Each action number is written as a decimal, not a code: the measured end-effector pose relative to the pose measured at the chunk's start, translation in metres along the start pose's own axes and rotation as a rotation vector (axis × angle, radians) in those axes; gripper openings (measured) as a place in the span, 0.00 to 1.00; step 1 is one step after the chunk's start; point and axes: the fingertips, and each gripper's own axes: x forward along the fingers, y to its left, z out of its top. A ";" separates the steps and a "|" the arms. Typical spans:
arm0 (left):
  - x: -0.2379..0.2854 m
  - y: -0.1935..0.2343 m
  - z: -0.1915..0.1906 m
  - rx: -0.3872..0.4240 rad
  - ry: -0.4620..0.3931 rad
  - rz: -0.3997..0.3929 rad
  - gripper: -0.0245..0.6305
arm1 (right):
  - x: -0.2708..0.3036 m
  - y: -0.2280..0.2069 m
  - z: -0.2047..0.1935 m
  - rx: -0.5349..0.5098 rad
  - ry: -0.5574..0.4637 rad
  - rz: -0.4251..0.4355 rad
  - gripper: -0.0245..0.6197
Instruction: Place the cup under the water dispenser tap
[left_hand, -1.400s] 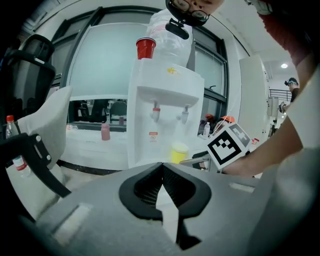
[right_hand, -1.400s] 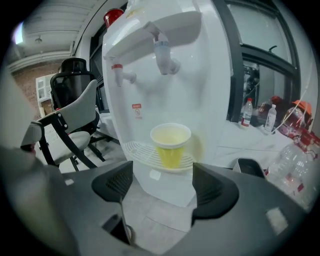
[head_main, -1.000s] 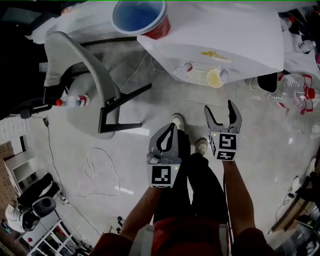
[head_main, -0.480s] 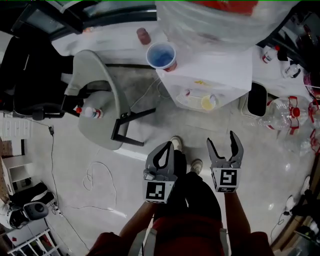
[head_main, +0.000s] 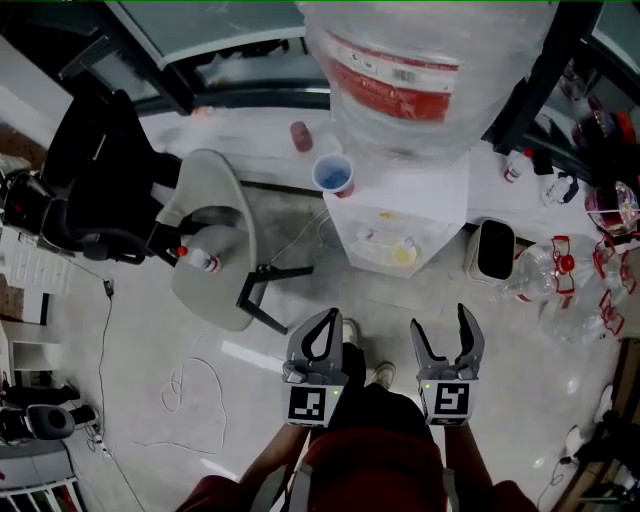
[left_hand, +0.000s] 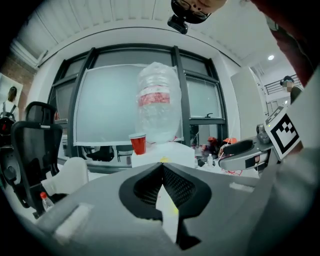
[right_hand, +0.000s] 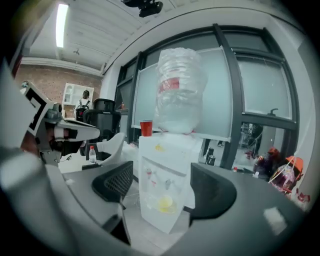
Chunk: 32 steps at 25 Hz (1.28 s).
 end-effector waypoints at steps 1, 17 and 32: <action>0.000 0.000 0.008 0.007 -0.009 0.001 0.03 | -0.002 -0.003 0.012 -0.010 -0.013 -0.005 0.59; -0.026 0.011 0.153 0.075 -0.205 0.088 0.03 | -0.057 -0.055 0.184 -0.100 -0.343 -0.101 0.58; -0.034 0.006 0.190 0.092 -0.293 0.081 0.03 | -0.082 -0.059 0.212 -0.119 -0.411 -0.134 0.43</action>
